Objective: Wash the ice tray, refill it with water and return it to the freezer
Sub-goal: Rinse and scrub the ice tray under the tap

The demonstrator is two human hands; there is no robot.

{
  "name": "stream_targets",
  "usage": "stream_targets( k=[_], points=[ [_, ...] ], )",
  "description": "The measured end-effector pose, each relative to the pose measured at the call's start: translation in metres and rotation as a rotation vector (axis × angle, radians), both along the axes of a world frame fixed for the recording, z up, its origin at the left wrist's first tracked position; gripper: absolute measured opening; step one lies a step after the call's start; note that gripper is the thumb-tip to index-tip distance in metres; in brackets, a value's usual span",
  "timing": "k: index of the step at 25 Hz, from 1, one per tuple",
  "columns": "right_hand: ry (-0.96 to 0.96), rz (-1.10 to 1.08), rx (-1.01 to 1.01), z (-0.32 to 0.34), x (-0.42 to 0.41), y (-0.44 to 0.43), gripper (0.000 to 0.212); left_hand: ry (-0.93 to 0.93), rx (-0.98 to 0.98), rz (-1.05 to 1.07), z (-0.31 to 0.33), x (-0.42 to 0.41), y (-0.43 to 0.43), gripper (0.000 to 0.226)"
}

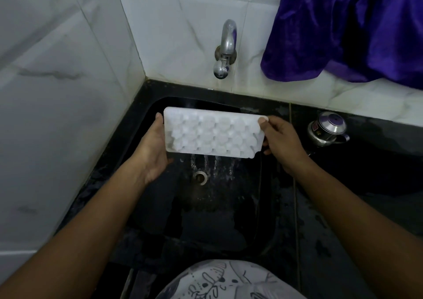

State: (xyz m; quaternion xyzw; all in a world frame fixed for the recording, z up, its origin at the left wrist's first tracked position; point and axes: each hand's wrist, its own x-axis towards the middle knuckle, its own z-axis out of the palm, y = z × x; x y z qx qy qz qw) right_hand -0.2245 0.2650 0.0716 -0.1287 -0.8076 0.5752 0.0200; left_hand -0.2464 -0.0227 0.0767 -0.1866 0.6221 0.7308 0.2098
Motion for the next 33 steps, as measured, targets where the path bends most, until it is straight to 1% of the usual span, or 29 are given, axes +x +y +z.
stream_targets(
  k=[4, 7, 9, 10, 12, 14, 15, 16, 18, 22, 23, 25, 26, 27, 28, 29, 30, 33],
  points=[
    [0.026, -0.126, -0.039, 0.016, -0.010, -0.004, 0.026, 0.056, -0.019, -0.075, 0.020, -0.007, -0.003, 0.064],
    [-0.039, -0.127, 0.042, 0.009, -0.004, -0.008, 0.028, 0.040, -0.061, -0.094, 0.011, -0.002, -0.008, 0.068],
    [-0.042, -0.061, 0.087, -0.001, 0.008, -0.015, 0.023, 0.008, -0.024, -0.099, -0.005, 0.001, -0.017, 0.069],
    [0.006, -0.017, 0.094, -0.005, 0.016, -0.018, 0.019, -0.009, 0.012, -0.093, -0.012, 0.001, -0.025, 0.068],
    [0.186, 0.077, 0.158, -0.014, 0.031, -0.022, 0.017, -0.068, 0.122, -0.055, -0.024, -0.002, -0.042, 0.068],
    [0.347, 0.184, 0.270, -0.022, 0.042, -0.026, 0.021, -0.126, 0.220, 0.011, -0.029, -0.004, -0.056, 0.075],
    [0.361, 0.220, 0.294, -0.026, 0.044, -0.030, 0.023, -0.141, 0.242, 0.048, -0.031, -0.006, -0.061, 0.076],
    [0.336, 0.242, 0.287, -0.030, 0.045, -0.034, 0.025, -0.140, 0.246, 0.094, -0.034, -0.008, -0.065, 0.071],
    [0.279, 0.274, 0.253, -0.034, 0.045, -0.043, 0.031, -0.122, 0.225, 0.161, -0.037, -0.013, -0.071, 0.056],
    [0.269, 0.341, 0.290, -0.027, 0.030, -0.048, 0.046, -0.160, 0.152, 0.123, -0.039, -0.026, -0.079, 0.044],
    [0.233, 0.356, 0.275, -0.024, 0.023, -0.048, 0.049, -0.172, 0.132, 0.134, -0.042, -0.029, -0.079, 0.040],
    [0.091, 0.337, 0.157, -0.017, 0.005, -0.049, 0.050, -0.163, 0.124, 0.175, -0.047, -0.032, -0.080, 0.034],
    [0.030, 0.294, 0.092, -0.011, -0.008, -0.050, 0.046, -0.151, 0.127, 0.191, -0.049, -0.033, -0.080, 0.032],
    [0.000, 0.225, 0.034, -0.005, -0.023, -0.051, 0.036, -0.142, 0.134, 0.205, -0.050, -0.034, -0.080, 0.031],
    [-0.011, 0.139, -0.020, 0.002, -0.040, -0.052, 0.026, -0.136, 0.146, 0.222, -0.050, -0.034, -0.079, 0.031],
    [-0.024, 0.063, -0.073, 0.010, -0.059, -0.053, 0.021, -0.129, 0.159, 0.240, -0.049, -0.033, -0.078, 0.031],
    [-0.055, 0.010, -0.127, 0.018, -0.078, -0.055, 0.025, -0.118, 0.165, 0.252, -0.048, -0.033, -0.076, 0.031],
    [-0.231, -0.021, -0.374, 0.035, -0.131, -0.065, 0.060, -0.083, 0.129, 0.250, -0.043, -0.034, -0.068, 0.031]
  ],
)
